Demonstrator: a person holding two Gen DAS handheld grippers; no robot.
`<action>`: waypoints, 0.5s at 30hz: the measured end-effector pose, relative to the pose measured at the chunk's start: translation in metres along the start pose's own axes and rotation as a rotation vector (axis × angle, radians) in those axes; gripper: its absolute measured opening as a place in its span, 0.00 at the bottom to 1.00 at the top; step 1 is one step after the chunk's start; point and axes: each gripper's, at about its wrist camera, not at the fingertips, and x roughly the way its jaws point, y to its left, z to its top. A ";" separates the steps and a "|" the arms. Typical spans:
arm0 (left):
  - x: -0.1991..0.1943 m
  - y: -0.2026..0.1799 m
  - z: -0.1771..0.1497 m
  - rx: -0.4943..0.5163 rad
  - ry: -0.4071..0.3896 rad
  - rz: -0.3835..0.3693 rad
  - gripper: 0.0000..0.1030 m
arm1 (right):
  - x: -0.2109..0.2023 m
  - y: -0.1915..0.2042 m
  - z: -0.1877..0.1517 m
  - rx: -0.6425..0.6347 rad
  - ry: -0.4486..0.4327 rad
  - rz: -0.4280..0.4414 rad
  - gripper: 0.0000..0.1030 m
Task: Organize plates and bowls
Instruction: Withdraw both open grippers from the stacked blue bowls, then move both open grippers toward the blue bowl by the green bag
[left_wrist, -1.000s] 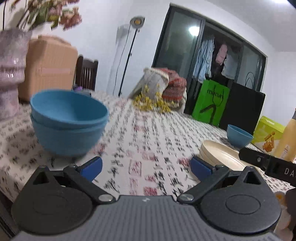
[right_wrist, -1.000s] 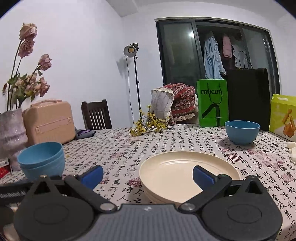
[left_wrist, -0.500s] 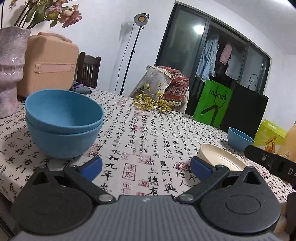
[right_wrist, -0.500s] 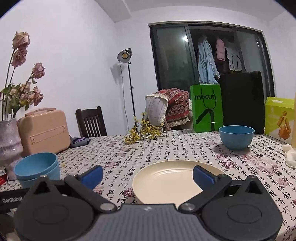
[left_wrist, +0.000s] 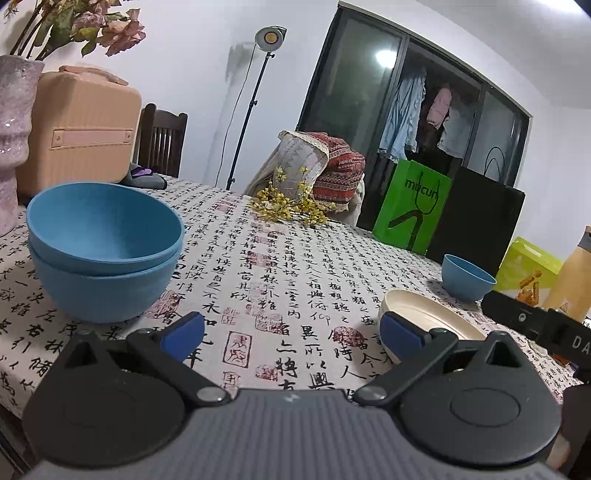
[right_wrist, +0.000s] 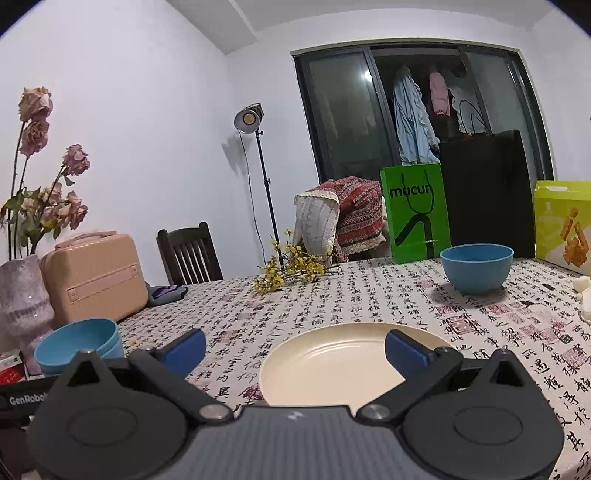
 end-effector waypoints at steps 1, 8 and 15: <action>0.001 -0.001 0.000 0.001 0.001 0.003 1.00 | 0.001 -0.001 0.000 0.003 0.004 -0.003 1.00; 0.008 0.000 0.002 0.009 0.001 0.033 1.00 | 0.007 -0.002 0.001 -0.045 -0.001 -0.032 1.00; 0.015 -0.007 0.011 0.074 -0.015 0.011 1.00 | 0.013 -0.017 0.007 -0.059 0.003 -0.072 1.00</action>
